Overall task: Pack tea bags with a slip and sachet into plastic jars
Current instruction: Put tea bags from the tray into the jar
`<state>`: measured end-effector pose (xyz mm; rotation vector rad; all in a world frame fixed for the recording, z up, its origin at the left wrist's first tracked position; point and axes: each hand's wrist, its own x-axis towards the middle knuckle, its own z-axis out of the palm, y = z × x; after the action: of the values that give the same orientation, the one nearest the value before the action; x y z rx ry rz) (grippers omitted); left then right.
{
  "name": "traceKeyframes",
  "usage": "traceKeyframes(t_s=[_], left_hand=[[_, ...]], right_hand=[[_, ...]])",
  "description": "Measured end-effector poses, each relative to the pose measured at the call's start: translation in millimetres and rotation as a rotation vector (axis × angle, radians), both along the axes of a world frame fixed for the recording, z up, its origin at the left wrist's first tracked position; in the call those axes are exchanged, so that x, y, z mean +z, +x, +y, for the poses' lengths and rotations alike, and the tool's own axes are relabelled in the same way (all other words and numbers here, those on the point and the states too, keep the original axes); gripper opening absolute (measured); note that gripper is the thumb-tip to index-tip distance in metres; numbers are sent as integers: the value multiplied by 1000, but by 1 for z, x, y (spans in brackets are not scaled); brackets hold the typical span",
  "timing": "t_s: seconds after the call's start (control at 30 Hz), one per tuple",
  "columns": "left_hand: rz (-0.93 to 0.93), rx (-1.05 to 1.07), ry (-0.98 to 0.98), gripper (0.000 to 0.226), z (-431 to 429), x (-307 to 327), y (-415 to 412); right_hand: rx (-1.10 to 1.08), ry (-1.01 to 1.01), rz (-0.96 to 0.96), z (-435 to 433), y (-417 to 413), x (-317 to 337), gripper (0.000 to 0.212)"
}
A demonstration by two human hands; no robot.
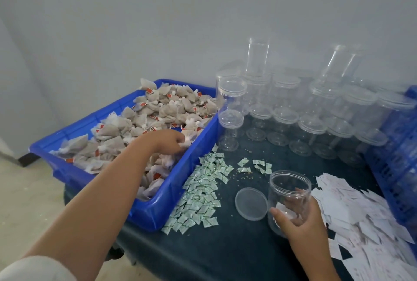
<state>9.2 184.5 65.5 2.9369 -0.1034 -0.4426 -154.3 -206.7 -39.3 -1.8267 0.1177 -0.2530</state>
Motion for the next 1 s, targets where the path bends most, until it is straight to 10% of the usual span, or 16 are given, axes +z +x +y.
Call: traceKeyframes(t_s=[0.43,0.73,1.0], left_hand=[[-382,357,-1389,25,-21,57,-21],[-144,-12,-1536,4,-126,80,-61],[28,136,-1486,20,-211,35,-76]], right_hand=[[32,6,1,-4,4,-9,90],[150,-2,-65,0,0,-10,86],[177,-25,-86,-2,1,-7,84]])
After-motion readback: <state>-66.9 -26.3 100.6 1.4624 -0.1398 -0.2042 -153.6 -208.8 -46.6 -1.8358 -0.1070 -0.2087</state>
